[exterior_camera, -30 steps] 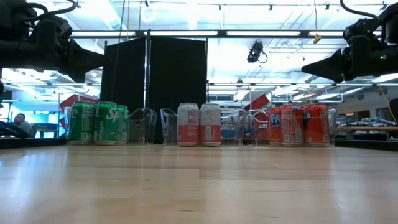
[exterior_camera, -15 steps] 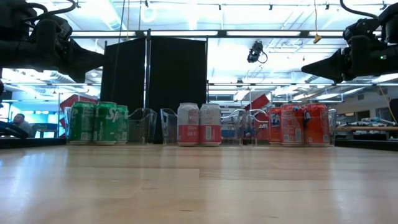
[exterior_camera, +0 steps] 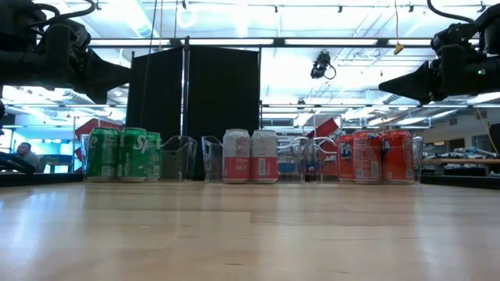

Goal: Sort soda cans
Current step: Return to Home Position

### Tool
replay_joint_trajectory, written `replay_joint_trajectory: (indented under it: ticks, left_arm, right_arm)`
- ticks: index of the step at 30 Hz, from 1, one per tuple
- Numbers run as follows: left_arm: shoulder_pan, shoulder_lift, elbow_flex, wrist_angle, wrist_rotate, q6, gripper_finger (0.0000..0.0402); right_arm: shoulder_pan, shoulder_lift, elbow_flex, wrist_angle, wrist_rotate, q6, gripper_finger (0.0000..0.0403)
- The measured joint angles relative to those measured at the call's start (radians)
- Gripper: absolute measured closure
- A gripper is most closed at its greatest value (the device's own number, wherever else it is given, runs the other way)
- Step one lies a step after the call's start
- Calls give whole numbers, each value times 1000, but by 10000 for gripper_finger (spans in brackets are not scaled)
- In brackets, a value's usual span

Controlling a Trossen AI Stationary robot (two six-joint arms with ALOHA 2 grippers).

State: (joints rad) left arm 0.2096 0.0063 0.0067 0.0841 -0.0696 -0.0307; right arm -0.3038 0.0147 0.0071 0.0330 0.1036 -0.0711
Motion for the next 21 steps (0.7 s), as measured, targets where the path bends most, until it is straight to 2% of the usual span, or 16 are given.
replay_joint_trajectory:
  ticks: [21]
  left_arm:
    - [0, 0, 0, 0, -1, 0, 392]
  right_arm:
    - [0, 0, 0, 0, 0, 0, 393]
